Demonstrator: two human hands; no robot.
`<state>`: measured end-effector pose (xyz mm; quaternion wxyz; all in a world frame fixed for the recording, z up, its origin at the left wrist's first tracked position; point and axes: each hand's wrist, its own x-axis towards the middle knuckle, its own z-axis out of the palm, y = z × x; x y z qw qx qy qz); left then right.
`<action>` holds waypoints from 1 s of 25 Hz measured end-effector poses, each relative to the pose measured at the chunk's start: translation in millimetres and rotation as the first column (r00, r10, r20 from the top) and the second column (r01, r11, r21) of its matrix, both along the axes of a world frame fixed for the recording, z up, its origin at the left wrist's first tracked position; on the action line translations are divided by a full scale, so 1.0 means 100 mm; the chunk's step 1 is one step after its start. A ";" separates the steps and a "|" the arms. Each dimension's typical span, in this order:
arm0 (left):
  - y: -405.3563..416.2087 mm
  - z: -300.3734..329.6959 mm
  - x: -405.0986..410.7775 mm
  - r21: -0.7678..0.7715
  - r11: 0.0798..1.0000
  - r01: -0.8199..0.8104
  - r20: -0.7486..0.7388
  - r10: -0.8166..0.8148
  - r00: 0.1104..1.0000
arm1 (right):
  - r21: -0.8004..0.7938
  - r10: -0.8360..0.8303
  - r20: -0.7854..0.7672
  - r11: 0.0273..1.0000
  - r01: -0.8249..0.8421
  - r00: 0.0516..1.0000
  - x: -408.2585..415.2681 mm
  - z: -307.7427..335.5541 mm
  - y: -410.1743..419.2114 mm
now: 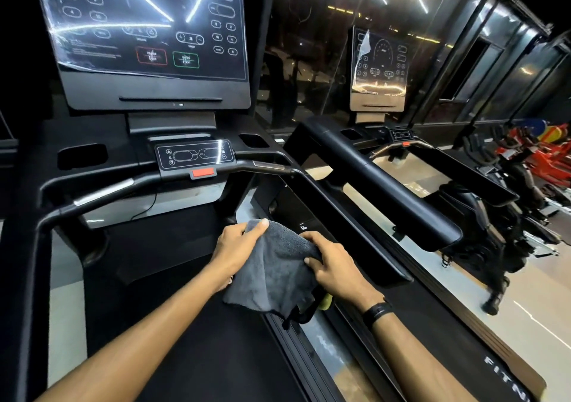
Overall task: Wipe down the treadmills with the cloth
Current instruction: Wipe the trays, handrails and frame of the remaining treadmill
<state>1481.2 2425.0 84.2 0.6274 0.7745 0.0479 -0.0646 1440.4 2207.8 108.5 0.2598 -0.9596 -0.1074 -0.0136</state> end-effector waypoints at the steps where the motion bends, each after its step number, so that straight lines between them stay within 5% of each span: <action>1: -0.01 0.05 0.03 -0.055 0.998 0.009 -0.022 -0.010 1.000 | 0.006 0.012 0.013 1.000 -0.012 1.000 0.02 0.03 -0.03; 7: -0.42 0.58 0.08 -0.254 0.966 -0.041 0.083 0.064 0.994 | 0.067 -0.018 0.078 0.998 0.013 0.997 0.10 0.24 -0.45; 11: -0.80 0.97 0.08 -0.249 0.968 0.006 0.213 0.049 0.976 | 0.067 -0.089 0.125 0.994 0.081 0.988 0.13 0.38 -0.86; 14: -1.12 1.27 -0.01 -0.245 0.967 0.074 0.295 0.002 0.955 | 0.230 -0.167 0.111 0.963 0.139 0.980 0.16 0.40 -1.18; 19: -1.81 1.51 -0.20 -0.261 0.953 0.152 0.329 -0.060 0.942 | 0.711 -0.175 -0.079 0.680 0.179 0.981 -0.03 0.35 -1.82; 25: -2.56 1.40 -0.35 -0.276 0.952 0.129 0.287 -0.046 0.957 | 0.849 -0.199 0.014 0.520 0.093 0.980 -0.34 0.39 -2.76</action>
